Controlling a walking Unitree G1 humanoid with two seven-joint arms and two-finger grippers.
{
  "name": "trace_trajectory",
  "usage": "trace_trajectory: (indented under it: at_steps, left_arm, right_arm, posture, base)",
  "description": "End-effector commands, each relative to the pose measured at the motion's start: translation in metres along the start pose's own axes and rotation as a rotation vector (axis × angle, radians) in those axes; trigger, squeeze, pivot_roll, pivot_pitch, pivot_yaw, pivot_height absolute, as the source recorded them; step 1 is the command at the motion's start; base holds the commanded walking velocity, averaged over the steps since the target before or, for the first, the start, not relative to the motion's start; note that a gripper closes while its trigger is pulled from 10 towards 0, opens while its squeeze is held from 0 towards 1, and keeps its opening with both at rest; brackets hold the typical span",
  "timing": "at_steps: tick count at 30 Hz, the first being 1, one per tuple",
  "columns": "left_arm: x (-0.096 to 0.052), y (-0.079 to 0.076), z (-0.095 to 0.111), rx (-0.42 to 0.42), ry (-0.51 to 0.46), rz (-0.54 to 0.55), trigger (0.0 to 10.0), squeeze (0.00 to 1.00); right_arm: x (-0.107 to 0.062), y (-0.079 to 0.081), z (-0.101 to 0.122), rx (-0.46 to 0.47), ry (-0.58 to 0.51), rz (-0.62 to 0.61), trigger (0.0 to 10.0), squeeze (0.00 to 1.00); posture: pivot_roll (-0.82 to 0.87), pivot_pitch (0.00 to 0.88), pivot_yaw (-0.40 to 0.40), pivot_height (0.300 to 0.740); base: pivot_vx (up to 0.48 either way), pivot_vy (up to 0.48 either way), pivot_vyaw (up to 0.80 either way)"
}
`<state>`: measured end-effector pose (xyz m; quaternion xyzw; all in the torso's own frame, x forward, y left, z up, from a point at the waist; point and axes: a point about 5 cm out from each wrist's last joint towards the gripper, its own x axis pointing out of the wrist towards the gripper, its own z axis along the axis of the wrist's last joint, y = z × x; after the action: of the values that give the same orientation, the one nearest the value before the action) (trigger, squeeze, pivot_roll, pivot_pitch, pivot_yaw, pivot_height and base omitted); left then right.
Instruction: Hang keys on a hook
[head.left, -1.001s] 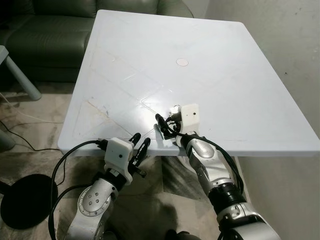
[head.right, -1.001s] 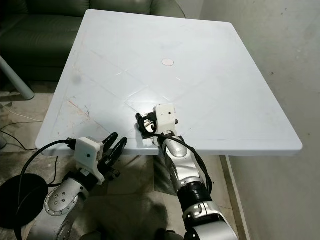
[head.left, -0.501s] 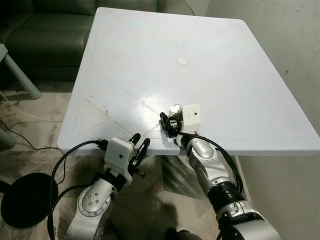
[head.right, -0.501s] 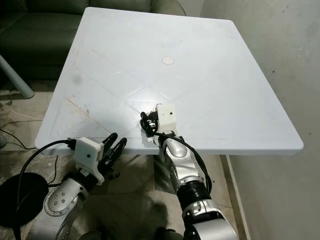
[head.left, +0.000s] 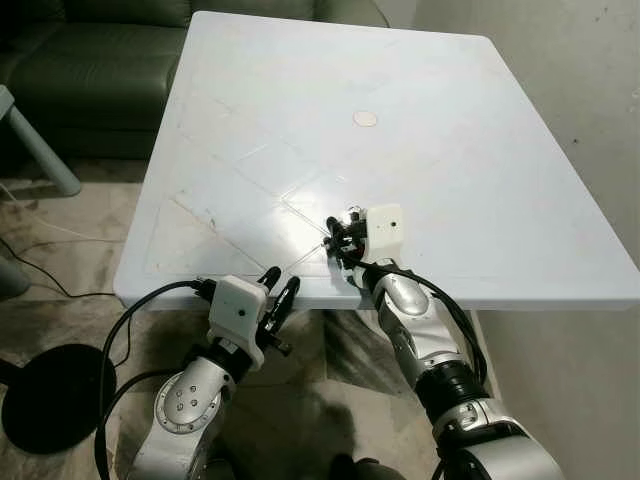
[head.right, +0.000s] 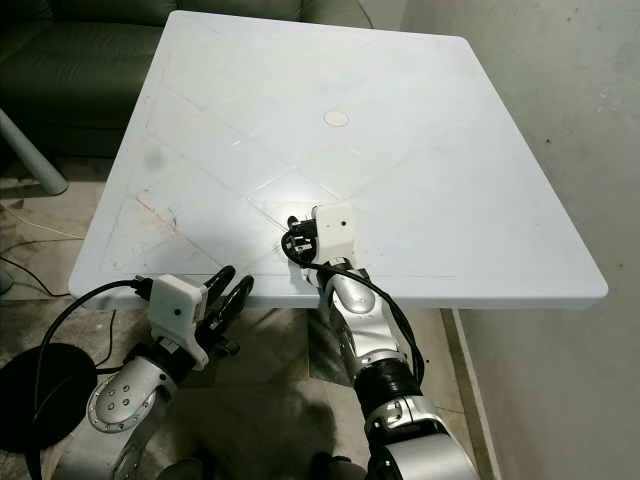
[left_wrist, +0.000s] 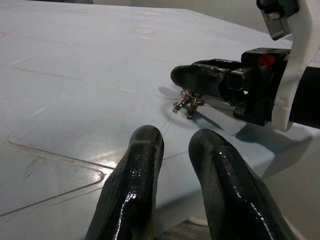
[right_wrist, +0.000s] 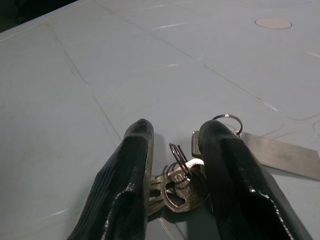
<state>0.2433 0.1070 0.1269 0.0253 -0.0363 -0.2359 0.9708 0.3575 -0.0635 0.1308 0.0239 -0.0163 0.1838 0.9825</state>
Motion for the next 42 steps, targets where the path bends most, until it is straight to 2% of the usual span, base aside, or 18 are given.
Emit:
trace_trajectory:
  at_steps: [1, 2, 3, 4, 10, 26, 40, 41, 42]
  left_arm:
    - [-0.001, -0.003, 0.0017, 0.0, 0.002, -0.01, 10.0, 0.0]
    - [-0.001, -0.0031, 0.0017, 0.0, 0.001, -0.01, 10.0, 0.0]
    - [-0.0009, -0.0031, 0.0017, 0.0, 0.001, -0.011, 10.0, 0.0]
    - [-0.0008, -0.0032, 0.0018, 0.0, 0.001, -0.011, 10.0, 0.0]
    - [-0.0002, -0.0035, 0.002, 0.0, 0.0, -0.013, 10.0, 0.0]
    - [-0.0001, -0.0039, 0.0023, 0.002, -0.001, -0.013, 10.0, 0.0]
    - [-0.0006, -0.0041, 0.0025, 0.004, 0.0, -0.018, 10.0, 0.0]
    - [-0.0007, -0.0042, 0.0025, 0.004, 0.0, -0.019, 10.0, 0.0]
    - [-0.0007, -0.0043, 0.0025, 0.004, 0.0, -0.019, 10.0, 0.0]
  right_arm:
    - [-0.0005, -0.0009, -0.0017, 0.008, -0.001, 0.008, 4.2, 0.0]
    - [-0.0007, -0.0007, -0.0013, 0.008, -0.008, 0.014, 4.2, 0.0]
    - [-0.001, -0.0004, -0.0009, 0.003, -0.015, 0.022, 8.5, 0.0]
    - [-0.0005, 0.0005, -0.0028, -0.001, 0.009, 0.036, 10.0, 0.0]
    - [-0.0001, 0.0001, -0.0028, 0.007, 0.007, 0.04, 10.0, 0.0]
    - [0.0004, -0.0029, -0.0023, -0.051, -0.004, 0.012, 10.0, 0.0]
    - [-0.0014, -0.0064, -0.0103, -0.091, 0.056, 0.012, 10.0, 0.0]
    - [-0.0017, -0.007, -0.0104, -0.089, 0.056, 0.01, 8.4, 0.0]
    - [-0.0018, -0.0077, -0.0106, -0.091, 0.057, 0.007, 8.0, 0.0]
  posture:
    - [0.11, 0.215, -0.095, 0.74]
    - [0.11, 0.215, -0.095, 0.74]
    - [0.11, 0.215, -0.095, 0.74]
    - [0.11, 0.215, -0.095, 0.74]
    - [0.1, 0.213, -0.095, 0.74]
    - [0.1, 0.214, -0.094, 0.74]
    - [0.1, 0.216, -0.092, 0.74]
    - [0.1, 0.218, -0.091, 0.74]
    - [0.1, 0.218, -0.091, 0.74]
  base:
    - [0.0, 0.0, 0.0]
    - [0.0, 0.0, 0.0]
    - [0.0, 0.0, 0.0]
    - [0.0, 0.0, 0.0]
    - [0.0, 0.0, 0.0]
    - [0.0, 0.0, 0.0]
    - [0.0, 0.0, 0.0]
    - [0.0, 0.0, 0.0]
    - [0.0, 0.0, 0.0]
